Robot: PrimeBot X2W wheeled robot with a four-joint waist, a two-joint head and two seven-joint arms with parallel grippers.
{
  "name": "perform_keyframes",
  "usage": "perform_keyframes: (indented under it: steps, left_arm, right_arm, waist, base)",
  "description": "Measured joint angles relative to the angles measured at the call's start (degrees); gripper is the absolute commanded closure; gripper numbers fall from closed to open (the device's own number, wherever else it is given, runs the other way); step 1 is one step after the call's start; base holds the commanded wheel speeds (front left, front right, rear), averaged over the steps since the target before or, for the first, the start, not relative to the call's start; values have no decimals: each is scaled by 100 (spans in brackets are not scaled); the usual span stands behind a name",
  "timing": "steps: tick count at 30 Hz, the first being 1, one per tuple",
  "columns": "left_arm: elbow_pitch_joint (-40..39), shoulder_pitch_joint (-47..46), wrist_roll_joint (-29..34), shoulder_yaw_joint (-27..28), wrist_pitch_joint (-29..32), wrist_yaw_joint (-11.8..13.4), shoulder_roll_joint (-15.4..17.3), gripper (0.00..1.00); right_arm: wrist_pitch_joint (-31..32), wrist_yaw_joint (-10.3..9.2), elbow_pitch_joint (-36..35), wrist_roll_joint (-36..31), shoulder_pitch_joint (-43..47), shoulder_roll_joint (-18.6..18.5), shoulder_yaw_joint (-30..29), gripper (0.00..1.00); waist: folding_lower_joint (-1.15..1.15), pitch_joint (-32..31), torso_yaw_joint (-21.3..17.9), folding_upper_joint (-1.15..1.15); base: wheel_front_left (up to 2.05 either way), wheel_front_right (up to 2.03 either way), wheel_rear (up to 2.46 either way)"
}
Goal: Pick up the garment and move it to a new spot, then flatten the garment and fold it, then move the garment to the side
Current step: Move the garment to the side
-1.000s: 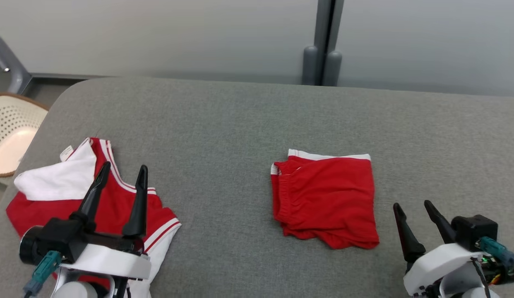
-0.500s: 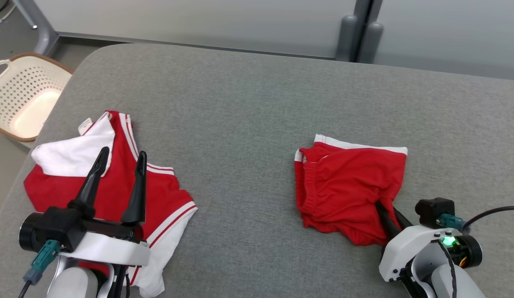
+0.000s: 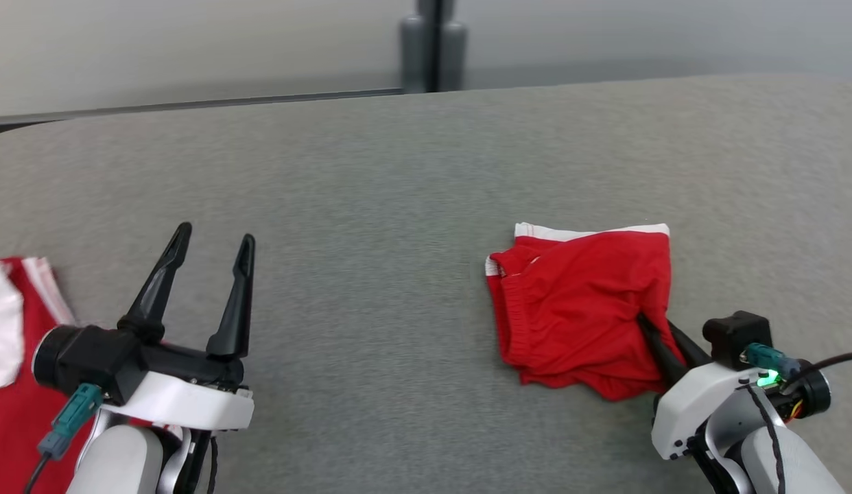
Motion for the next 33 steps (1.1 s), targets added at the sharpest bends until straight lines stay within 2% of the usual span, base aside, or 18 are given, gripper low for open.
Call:
perform_keyframes:
  steps: [7,11,14,21,24,27,28,29,30,31,33]
  left_arm:
    - [-181,-324,7,-169,63,-74,24,0]
    - [-366,-615,44,-311,124,-123,69,0]
    - [-515,-849,58,-419,187,-172,145,0]
    - [-742,-1380,65,-761,216,-256,260,0]
    - [-816,-1555,65,-880,203,-274,325,0]
    - [-845,-1684,58,-958,185,-277,363,0]
    - [-838,-1722,51,-977,176,-279,372,0]
    - [-823,-1752,46,-980,157,-279,380,0]
    - [-798,-1761,31,-980,151,-280,390,0]
    - [-760,-1761,16,-980,131,-280,398,0]
    - [-691,-1758,4,-971,104,-280,410,0]
  right_arm:
    - [3,-1,-202,134,-53,-81,15,100]
    - [-55,-1,-125,133,-598,-324,31,100]
    - [-110,-1,94,136,-1130,-657,-80,100]
    - [-70,-1,816,157,-1838,-1793,-695,100]
    - [-90,0,985,155,-2050,-2073,-1012,100]
    - [-196,-1,1137,74,-2253,-2179,-1300,100]
    - [-229,-1,1194,75,-2319,-2160,-1405,92]
    - [-254,-1,1258,3,-2364,-2152,-1469,59]
    - [-283,-1,1313,-73,-2381,-2106,-1563,12]
    - [-323,-1,1369,-120,-2384,-2046,-1664,0]
    - [-467,-1,1481,-274,-2381,-1895,-1926,0]
  waist:
    - [0,236,-851,0]
    - [0,624,-1082,0]
    - [0,974,-1167,0]
    - [0,1730,-1125,0]
    - [0,2002,-1009,0]
    - [0,2243,-884,0]
    - [0,2314,-845,0]
    - [0,2375,-808,0]
    - [0,2425,-772,0]
    - [0,2461,-743,0]
    - [0,2473,-722,0]
  base:
    - [0,0,0]
    - [0,0,0]
    - [0,0,0]
    - [0,0,0]
    - [0,0,0]
    - [0,0,0]
    - [0,0,0]
    - [0,0,0]
    - [0,0,0]
    - [0,0,0]
    - [0,0,0]
